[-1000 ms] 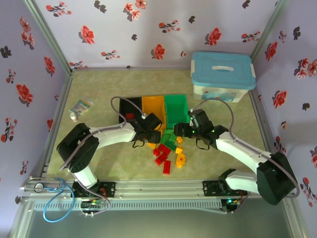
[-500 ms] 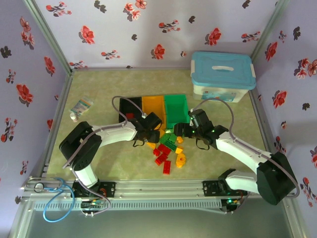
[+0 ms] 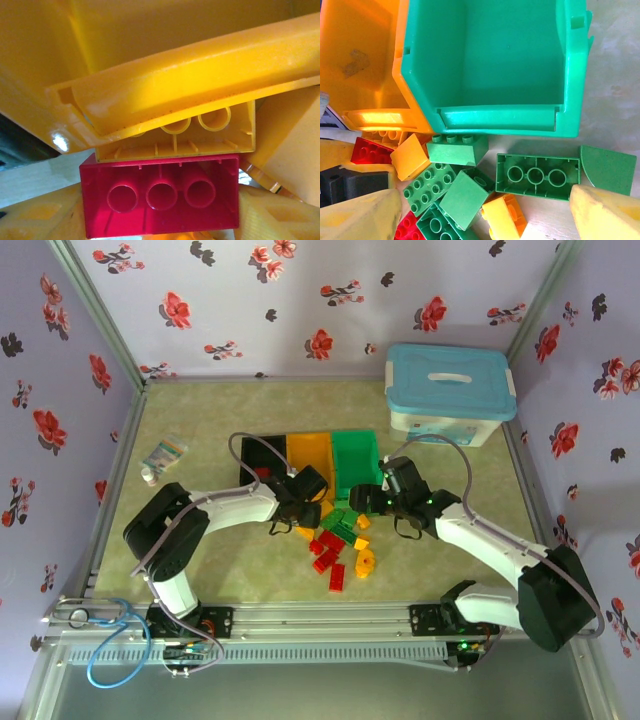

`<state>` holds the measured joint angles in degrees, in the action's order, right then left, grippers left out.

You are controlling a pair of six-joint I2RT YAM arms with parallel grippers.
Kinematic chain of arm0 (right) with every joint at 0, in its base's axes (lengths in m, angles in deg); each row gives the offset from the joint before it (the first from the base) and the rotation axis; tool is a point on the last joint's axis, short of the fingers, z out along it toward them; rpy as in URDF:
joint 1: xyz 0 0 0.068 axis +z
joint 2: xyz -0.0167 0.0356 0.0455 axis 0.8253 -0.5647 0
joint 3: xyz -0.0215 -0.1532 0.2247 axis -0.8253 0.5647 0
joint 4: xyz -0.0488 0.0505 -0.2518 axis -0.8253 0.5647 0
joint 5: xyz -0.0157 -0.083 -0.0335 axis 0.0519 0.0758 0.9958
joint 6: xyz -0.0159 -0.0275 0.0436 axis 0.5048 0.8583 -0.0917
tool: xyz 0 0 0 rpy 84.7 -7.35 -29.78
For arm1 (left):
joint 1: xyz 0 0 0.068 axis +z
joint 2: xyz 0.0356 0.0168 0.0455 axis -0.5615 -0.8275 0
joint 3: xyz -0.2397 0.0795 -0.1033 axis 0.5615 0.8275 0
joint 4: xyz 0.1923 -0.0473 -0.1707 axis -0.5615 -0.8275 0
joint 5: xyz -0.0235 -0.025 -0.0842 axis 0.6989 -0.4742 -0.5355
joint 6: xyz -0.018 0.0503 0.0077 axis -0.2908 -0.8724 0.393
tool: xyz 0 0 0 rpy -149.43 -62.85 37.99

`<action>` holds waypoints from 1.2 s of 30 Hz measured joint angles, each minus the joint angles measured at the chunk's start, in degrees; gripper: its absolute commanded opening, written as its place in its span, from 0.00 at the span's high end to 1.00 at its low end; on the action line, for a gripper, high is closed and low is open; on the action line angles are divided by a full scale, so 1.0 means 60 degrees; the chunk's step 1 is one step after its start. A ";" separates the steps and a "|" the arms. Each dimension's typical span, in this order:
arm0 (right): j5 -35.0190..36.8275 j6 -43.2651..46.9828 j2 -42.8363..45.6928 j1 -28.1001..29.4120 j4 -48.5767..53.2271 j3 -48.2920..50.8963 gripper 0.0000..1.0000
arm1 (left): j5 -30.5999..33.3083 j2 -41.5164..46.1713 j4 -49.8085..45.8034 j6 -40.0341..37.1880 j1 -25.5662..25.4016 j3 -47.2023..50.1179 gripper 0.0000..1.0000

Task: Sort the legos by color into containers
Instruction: Pick up the lego from the center of the table, then place the lego in the container.

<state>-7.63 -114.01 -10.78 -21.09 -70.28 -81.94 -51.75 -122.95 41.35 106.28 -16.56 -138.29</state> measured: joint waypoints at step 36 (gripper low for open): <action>0.0098 -0.0047 0.0080 0.0222 0.0000 0.0004 0.13 | 0.0233 0.3592 -0.0251 -0.0226 0.2069 0.0769 0.41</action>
<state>-7.04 -114.29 -10.30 -19.76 -70.28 -81.92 -50.35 -101.40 39.84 104.93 -4.15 -133.68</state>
